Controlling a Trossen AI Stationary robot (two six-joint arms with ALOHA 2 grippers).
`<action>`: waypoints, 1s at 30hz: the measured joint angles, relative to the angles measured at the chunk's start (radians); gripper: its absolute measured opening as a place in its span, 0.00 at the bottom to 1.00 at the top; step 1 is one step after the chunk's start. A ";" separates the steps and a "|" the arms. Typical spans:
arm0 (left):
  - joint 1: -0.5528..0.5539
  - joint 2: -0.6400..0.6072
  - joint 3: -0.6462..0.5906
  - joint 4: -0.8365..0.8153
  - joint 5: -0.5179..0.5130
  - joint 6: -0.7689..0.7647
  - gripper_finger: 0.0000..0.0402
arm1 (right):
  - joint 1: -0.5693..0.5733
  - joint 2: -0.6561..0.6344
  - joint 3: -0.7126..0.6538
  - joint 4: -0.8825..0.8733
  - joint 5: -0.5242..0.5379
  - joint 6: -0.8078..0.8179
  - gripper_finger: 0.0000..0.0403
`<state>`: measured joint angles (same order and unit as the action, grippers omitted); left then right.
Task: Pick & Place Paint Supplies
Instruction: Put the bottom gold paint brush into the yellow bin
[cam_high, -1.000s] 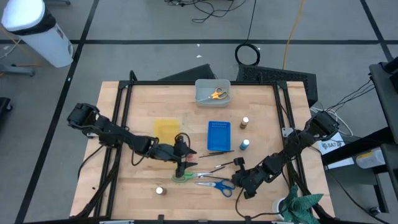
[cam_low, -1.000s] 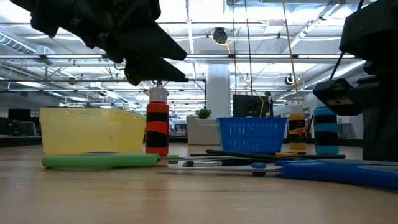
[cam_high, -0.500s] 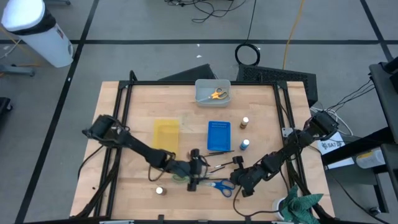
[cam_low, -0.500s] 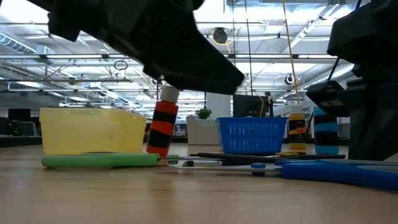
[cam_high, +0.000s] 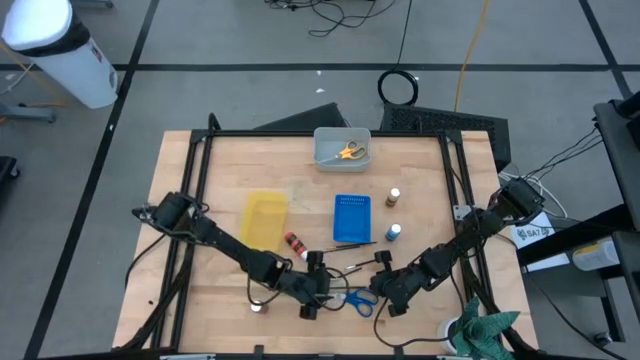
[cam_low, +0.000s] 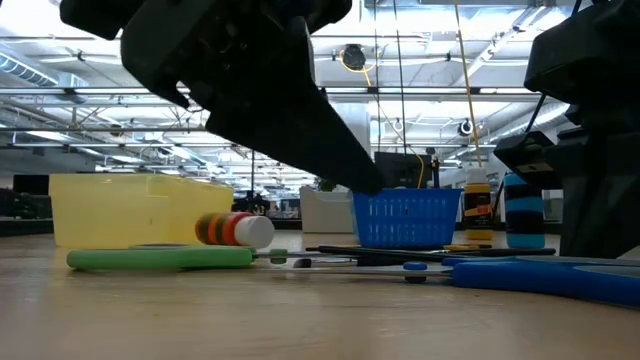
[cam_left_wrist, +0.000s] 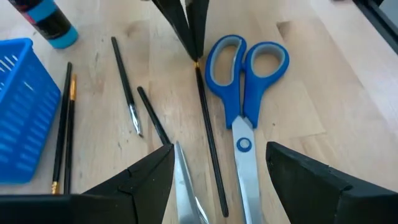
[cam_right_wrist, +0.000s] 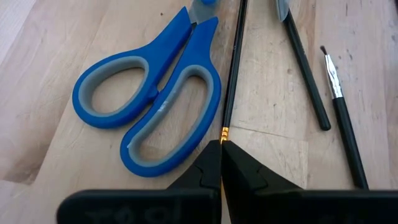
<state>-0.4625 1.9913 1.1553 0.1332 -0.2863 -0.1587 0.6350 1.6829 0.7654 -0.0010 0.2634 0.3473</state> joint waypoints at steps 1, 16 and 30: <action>0.000 0.000 0.000 -0.006 0.004 -0.003 0.66 | 0.000 0.000 0.000 0.000 0.000 0.000 0.00; 0.006 0.105 0.002 0.018 0.025 -0.055 0.63 | 0.000 0.001 -0.001 0.015 0.002 0.000 0.00; 0.006 0.104 -0.001 0.026 0.080 -0.060 0.33 | -0.001 0.001 -0.001 0.013 0.002 -0.007 0.00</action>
<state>-0.4564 2.0953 1.1545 0.1596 -0.2062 -0.2188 0.6342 1.6836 0.7647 0.0116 0.2657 0.3401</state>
